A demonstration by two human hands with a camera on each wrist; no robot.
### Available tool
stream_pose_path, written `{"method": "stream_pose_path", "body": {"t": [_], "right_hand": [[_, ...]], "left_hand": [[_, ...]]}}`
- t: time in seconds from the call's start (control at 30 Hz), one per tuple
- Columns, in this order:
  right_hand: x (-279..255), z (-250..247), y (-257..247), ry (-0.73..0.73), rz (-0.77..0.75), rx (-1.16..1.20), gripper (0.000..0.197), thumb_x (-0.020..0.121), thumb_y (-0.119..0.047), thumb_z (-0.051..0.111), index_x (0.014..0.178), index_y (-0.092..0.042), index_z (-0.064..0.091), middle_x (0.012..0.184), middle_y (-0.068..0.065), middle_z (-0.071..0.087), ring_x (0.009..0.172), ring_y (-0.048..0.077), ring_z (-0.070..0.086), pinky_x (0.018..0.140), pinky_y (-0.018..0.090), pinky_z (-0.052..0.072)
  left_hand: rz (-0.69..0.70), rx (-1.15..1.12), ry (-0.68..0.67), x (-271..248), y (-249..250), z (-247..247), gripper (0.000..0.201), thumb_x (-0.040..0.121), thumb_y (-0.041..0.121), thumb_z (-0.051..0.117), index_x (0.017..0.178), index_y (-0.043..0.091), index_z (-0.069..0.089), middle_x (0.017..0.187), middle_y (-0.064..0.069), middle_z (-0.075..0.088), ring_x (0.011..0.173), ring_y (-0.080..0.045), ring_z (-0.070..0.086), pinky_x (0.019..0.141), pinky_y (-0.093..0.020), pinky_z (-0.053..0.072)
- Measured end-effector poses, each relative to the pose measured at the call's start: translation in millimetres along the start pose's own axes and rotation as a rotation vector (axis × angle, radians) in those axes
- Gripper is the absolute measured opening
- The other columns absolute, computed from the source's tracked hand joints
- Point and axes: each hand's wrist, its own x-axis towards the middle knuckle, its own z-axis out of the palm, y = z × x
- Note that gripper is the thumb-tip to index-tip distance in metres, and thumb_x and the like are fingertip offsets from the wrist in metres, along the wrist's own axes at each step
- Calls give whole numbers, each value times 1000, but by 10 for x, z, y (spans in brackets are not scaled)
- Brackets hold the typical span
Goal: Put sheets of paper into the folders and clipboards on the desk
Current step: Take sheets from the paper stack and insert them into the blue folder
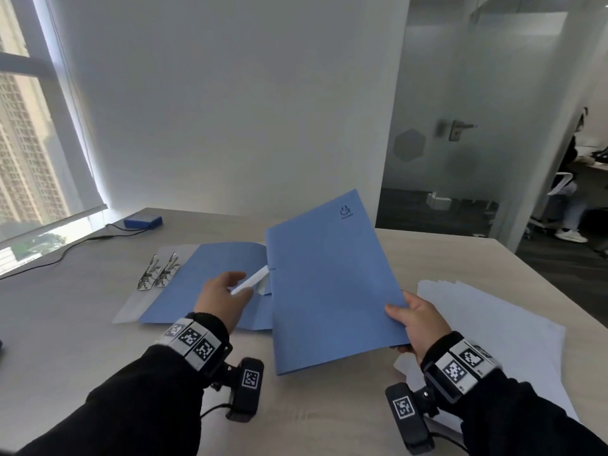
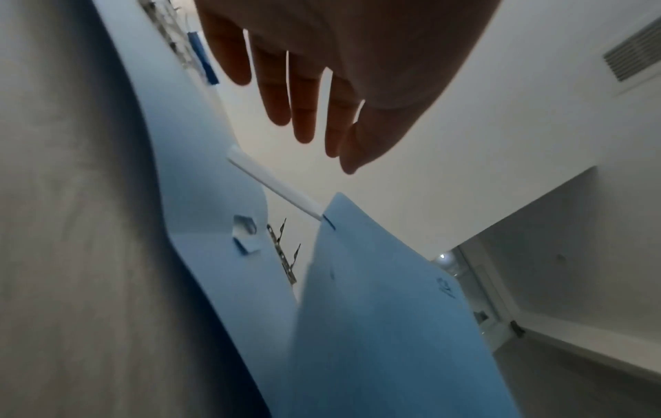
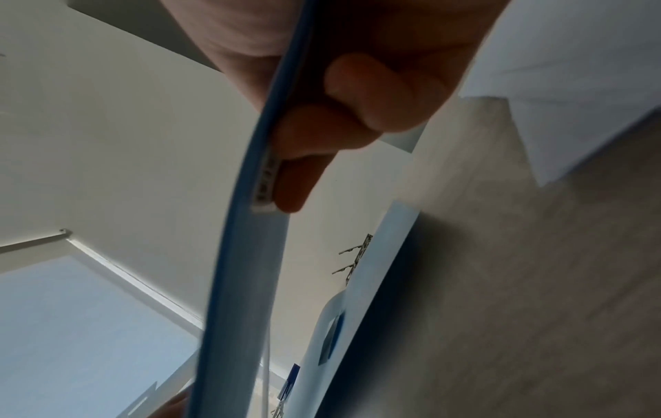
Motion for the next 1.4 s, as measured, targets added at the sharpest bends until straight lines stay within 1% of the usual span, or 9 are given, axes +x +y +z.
{"method": "stream_pose_path", "body": {"t": [0.13,0.27,0.33,0.53,0.7,0.83,1.0,1.17,1.4], "right_hand": [[-75,-68,-21,-49,-37,87,22,89,-10,59,104,-22,70,83,4,74,61,21,65,42,22,42],[-142,-119,-80,-127,-91,130,22,86,-5,61,105,-13,69,76,1,75,51,9,66,36,16,42],[-154,-163,-92,-132,-103,98,23,87,-4,60,107,-13,69,74,0,74,50,9,65,36,16,41],[-182,-246,-119,-150,-86,86,24,88,-2,59,109,-10,67,77,3,72,49,6,65,37,14,41],[-161,-225,-73,-125,-52,115,37,72,-21,56,106,-18,69,74,-4,75,53,10,66,37,18,38],[-127,-108,-2,-123,-29,146,28,79,-19,60,104,-26,70,84,-1,76,62,17,68,43,22,42],[-109,-84,11,-134,-6,58,37,72,-26,56,108,-28,67,75,0,69,50,17,58,39,20,32],[22,-269,48,-163,92,-64,27,77,-13,49,103,-11,55,71,12,55,42,22,41,41,20,21],[381,-603,244,159,167,338,27,95,1,40,105,-11,62,70,11,52,34,10,31,35,14,19]], "left_hand": [[-18,131,-58,161,31,-31,53,88,47,54,135,24,49,134,-4,56,121,-26,54,103,-44,43],[-21,52,-160,139,88,45,34,89,47,51,76,16,58,69,-4,59,67,-27,56,73,-43,50],[-41,54,-192,117,100,58,39,83,50,52,68,14,52,62,-3,49,60,-24,46,64,-37,40],[-99,220,-298,52,148,84,39,89,44,53,74,8,57,68,-6,59,61,-25,53,61,-29,41],[-391,-550,-340,-64,187,287,25,90,26,46,101,11,63,87,-9,66,71,-29,65,61,-32,49],[-479,-874,-212,-60,136,476,45,75,51,67,110,23,67,113,-6,72,99,-32,69,88,-52,53],[-388,-876,-159,-159,250,628,18,91,9,57,108,16,61,99,-14,69,87,-35,65,87,-62,51],[-372,-860,-141,-112,248,701,23,92,9,56,115,12,60,105,-14,69,93,-36,65,88,-58,52],[-308,-730,-434,-246,326,928,15,97,17,49,105,11,60,91,-13,69,73,-27,67,66,-34,54]]}}
